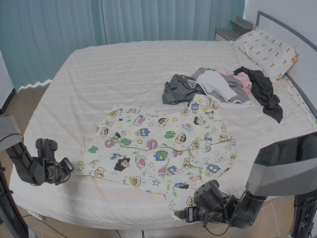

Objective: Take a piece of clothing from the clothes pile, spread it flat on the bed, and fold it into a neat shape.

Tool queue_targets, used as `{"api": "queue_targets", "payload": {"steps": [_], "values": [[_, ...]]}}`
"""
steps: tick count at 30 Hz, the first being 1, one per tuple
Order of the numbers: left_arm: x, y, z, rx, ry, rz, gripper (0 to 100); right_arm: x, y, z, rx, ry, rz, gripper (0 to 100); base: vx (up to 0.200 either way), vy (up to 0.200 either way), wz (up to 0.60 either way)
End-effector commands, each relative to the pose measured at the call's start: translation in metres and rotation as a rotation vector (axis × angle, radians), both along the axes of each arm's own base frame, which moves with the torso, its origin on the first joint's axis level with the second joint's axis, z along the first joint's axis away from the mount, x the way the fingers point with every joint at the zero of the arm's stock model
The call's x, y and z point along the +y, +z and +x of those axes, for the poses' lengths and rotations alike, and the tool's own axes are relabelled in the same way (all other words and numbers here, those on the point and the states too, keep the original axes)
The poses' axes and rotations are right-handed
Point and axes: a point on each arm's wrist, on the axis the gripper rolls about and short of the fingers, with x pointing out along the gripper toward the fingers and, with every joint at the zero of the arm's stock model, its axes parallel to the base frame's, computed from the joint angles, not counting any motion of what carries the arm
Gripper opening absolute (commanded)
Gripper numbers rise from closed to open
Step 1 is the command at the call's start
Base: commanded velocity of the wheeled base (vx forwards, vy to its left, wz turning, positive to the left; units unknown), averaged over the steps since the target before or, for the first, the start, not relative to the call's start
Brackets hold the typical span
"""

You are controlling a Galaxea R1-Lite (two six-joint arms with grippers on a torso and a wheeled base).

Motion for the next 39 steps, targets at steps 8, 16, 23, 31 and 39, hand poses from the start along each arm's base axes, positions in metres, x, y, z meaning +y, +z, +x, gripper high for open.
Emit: {"api": "queue_targets", "payload": {"steps": [8, 16, 23, 31, 39], "values": [[0.0, -0.001, -0.003, 0.008, 0.0, -0.001, 0, -0.002, -0.002, -0.007, 0.016, -0.033, -0.054, 100, 0.0, 0.0, 0.0], [0.0, -0.001, -0.003, 0.008, 0.001, 0.0, 0, -0.001, -0.001, -0.01, 0.02, -0.033, -0.05, 100, 0.0, 0.0, 0.0], [0.0, -0.001, -0.004, 0.011, 0.001, -0.001, 0, 0.006, -0.006, -0.003, -0.004, -0.049, -0.059, 100, 0.0, 0.0, 0.0], [-0.003, -0.002, -0.005, 0.008, -0.007, 0.0, 0, 0.008, -0.006, 0.001, 0.01, -0.063, -0.072, 0, 0.0, 0.0, 0.0], [-0.004, -0.003, -0.009, 0.021, -0.013, 0.002, 0, 0.006, -0.005, -0.001, 0.011, -0.066, -0.079, 0, 0.0, 0.0, 0.0]]}}
